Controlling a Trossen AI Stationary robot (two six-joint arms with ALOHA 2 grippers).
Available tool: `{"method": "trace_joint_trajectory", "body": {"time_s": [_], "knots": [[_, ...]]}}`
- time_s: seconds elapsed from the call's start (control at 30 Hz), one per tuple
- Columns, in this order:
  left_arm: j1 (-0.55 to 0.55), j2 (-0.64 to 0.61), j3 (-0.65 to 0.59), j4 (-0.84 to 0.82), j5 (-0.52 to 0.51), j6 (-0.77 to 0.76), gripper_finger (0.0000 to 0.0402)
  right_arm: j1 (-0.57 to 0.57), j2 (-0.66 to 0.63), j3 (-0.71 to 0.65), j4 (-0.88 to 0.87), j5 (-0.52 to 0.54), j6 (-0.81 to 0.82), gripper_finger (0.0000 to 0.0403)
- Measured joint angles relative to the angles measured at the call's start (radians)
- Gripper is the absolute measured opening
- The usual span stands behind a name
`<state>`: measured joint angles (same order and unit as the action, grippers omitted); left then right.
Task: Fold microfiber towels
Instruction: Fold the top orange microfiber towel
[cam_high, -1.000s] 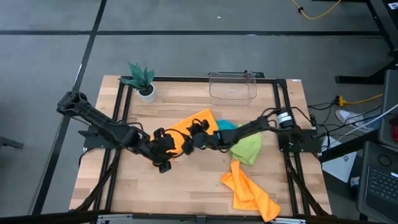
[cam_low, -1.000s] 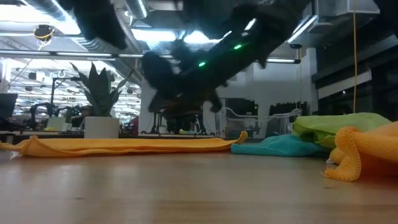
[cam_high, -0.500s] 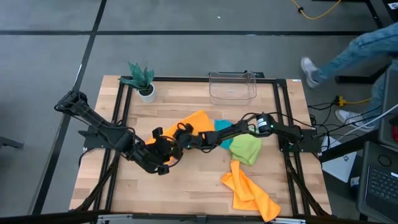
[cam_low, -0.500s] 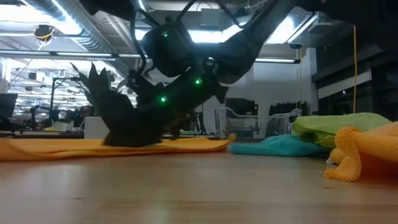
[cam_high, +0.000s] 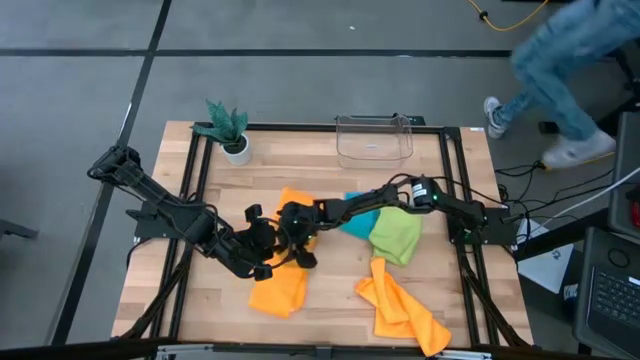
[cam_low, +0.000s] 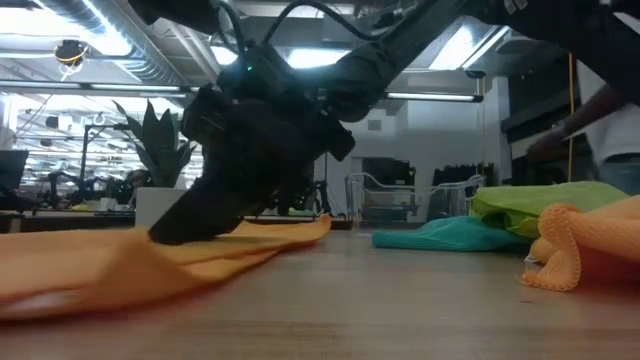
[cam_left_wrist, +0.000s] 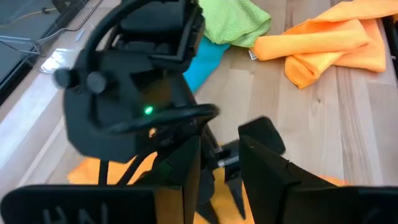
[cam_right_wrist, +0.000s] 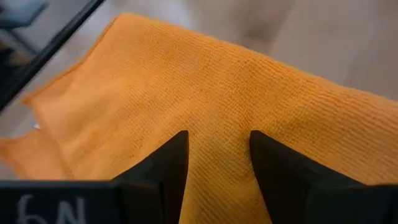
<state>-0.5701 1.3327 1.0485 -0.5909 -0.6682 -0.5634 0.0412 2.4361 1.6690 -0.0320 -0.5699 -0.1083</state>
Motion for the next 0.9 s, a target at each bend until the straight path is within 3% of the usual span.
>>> {"method": "trace_joint_trajectory", "body": {"time_s": [0.1, 0.2, 0.37, 0.6, 0.9], "knots": [[0.0, 0.0, 0.0, 0.0, 0.0, 0.0, 0.0104, -0.011, 0.006, 0.043, -0.068, -0.103, -0.054, 0.0174], [0.0, 0.0, 0.0, 0.0, 0.0, 0.0, 0.0104, -0.016, 0.012, 0.105, -0.147, -0.125, -0.101, 0.0174], [0.0, 0.0, 0.0, 0.001, 0.0, 0.0, 0.0104, -0.02, 0.011, 0.256, -0.347, -0.03, -0.107, 0.0174], [-0.003, 0.0, 0.0, 0.002, 0.0, -0.007, 0.0104, -0.05, 0.01, 0.471, -0.865, 0.204, -0.21, 0.0174], [-0.023, 0.0, 0.0, 0.011, 0.004, -0.011, 0.0104, -0.148, -0.011, 0.614, -1.352, 0.263, -0.159, 0.0174]]}}
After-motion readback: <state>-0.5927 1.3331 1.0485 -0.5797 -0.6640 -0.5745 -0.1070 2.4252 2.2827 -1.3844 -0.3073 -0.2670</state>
